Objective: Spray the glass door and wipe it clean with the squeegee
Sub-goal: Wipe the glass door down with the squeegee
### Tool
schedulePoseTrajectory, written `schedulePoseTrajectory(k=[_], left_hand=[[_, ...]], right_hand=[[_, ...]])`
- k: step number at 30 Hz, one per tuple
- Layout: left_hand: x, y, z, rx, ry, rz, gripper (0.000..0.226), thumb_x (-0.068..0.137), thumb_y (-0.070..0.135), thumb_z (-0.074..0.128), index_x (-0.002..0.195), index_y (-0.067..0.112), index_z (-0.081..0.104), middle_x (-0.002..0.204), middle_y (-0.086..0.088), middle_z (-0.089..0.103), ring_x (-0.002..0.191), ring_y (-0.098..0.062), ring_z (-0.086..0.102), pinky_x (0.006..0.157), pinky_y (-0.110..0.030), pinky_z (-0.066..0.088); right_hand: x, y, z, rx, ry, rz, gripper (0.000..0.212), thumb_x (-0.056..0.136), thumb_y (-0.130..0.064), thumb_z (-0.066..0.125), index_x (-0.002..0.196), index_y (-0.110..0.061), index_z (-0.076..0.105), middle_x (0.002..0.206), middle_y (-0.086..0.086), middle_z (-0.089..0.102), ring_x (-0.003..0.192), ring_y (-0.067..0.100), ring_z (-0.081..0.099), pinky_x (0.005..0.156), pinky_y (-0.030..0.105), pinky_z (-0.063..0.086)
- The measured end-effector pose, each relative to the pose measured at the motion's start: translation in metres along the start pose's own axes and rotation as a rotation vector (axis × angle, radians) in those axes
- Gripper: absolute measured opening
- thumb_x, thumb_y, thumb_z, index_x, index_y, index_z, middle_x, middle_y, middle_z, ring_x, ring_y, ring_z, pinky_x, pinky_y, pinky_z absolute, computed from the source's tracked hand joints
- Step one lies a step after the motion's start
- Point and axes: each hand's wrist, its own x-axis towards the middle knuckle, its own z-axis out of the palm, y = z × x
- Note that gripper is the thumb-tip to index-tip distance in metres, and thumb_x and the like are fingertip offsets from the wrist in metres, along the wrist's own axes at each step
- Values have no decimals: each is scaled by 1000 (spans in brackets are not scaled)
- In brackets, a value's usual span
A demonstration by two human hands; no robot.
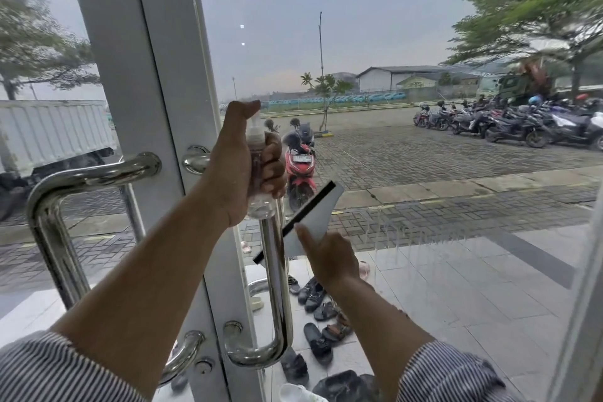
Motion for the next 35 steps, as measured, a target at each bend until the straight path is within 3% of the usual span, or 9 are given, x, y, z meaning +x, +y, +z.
schedulePoseTrajectory(k=[4,9,13,18,25,28,32,35], left_hand=[[0,-1,1,-3,-11,4,58,92,57,34,49,18,37,43,1,31,41,-17,23,48,-27,27],[0,-2,-2,-15,-44,17,58,92,57,33,50,17,36,43,0,31,40,-17,24,47,-25,29],[0,-3,-1,1,-51,25,60,94,56,30,48,17,37,42,0,32,38,-17,25,47,-25,30],[-3,-4,4,31,-10,35,59,95,54,31,49,16,36,42,-1,31,39,-17,24,46,-25,27],[-6,-3,12,67,55,53,58,96,52,31,51,16,37,44,-1,33,44,-17,24,47,-27,23],[-3,-7,17,61,66,48,58,94,55,33,50,17,38,45,-1,32,44,-18,24,48,-28,22],[0,-24,25,57,35,18,53,83,59,40,48,19,39,45,0,33,43,-17,25,46,-26,23],[5,-36,37,75,32,7,57,88,59,37,47,19,38,45,-1,32,42,-17,26,46,-25,24]], right_hand=[[-3,2,-3,62,-21,-41,86,79,-85,38,84,-6,71,74,5,70,68,23,68,57,31,51],[17,-38,-14,235,74,-136,72,88,-73,46,78,-6,69,66,4,66,59,19,66,47,23,37],[26,-53,-8,181,101,-91,79,82,-80,41,87,-6,70,77,8,70,71,26,67,55,27,41],[13,-32,-14,-174,-11,-172,85,83,-84,31,92,-8,68,84,10,72,76,29,69,68,38,57],[15,-2,-69,-691,-99,-342,68,91,-77,30,72,-16,57,86,8,70,74,25,66,62,30,44],[23,14,-97,-810,-95,-352,69,92,-76,31,81,-15,63,95,9,71,87,27,69,66,32,44],[36,38,-134,-877,-72,-334,73,90,-77,29,87,-15,67,95,8,72,87,26,69,70,33,48],[44,56,-174,-950,-58,-299,74,90,-77,30,91,-15,68,97,8,71,89,26,69,70,33,47]])
